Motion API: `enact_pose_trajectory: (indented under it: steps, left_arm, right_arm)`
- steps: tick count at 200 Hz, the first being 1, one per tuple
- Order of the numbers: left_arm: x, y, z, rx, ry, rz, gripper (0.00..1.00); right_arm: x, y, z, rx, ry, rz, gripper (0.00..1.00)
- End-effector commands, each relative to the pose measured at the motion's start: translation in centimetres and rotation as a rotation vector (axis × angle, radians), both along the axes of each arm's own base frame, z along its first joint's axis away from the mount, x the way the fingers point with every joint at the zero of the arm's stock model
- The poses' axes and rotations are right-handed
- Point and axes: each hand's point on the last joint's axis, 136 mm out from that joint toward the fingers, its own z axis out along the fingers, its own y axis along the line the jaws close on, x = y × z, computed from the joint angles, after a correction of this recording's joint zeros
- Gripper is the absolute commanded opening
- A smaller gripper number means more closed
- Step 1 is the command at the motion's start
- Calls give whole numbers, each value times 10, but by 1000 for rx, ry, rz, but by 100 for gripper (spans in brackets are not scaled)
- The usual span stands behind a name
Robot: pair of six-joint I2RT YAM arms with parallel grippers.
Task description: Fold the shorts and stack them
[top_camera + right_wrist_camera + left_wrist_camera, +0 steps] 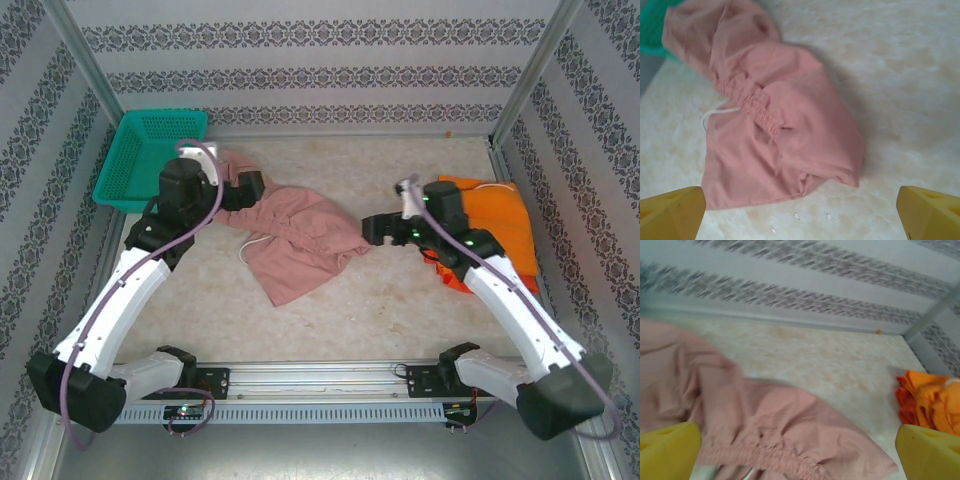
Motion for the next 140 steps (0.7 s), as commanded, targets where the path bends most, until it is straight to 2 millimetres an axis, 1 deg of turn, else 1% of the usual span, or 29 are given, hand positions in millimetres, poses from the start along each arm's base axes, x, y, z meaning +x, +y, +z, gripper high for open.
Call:
enact_pose_trajectory:
  steps: [1, 8, 16, 36, 49, 61, 75, 84, 107, 120, 132, 140]
  left_arm:
    - [3, 15, -66, -172, 211, 82, 100]
    - [6, 21, -79, -201, 241, 98, 100]
    - [9, 28, -94, -230, 274, 125, 98]
    - [18, 35, -128, -276, 347, 149, 95]
    - [23, 36, -144, -280, 386, 154, 92]
    - [25, 36, -155, -286, 419, 156, 90]
    - [26, 33, -159, -304, 427, 147, 89]
    - [26, 33, -157, -309, 417, 147, 89]
    - [24, 41, -151, -273, 385, 176, 89]
    - [23, 48, -151, -247, 380, 198, 89]
    - [23, 53, -152, -234, 380, 214, 89]
    - [24, 57, -153, -231, 383, 226, 89]
  right_arm:
    - [13, 22, -11, -257, -92, 68, 97]
    - [14, 35, -17, -310, -98, 102, 96]
    - [16, 49, -31, -377, -89, 144, 95]
    - [16, 80, -60, -514, -74, 234, 90]
    - [16, 96, -78, -597, -57, 287, 86]
    - [19, 105, -95, -651, -22, 310, 81]
    - [27, 107, -115, -687, 48, 305, 78]
    - [33, 106, -127, -700, 96, 289, 77]
    - [44, 100, -157, -706, 228, 263, 77]
    - [45, 93, -173, -729, 294, 250, 76]
    - [41, 90, -188, -735, 349, 252, 75]
    - [36, 89, -197, -726, 379, 255, 71]
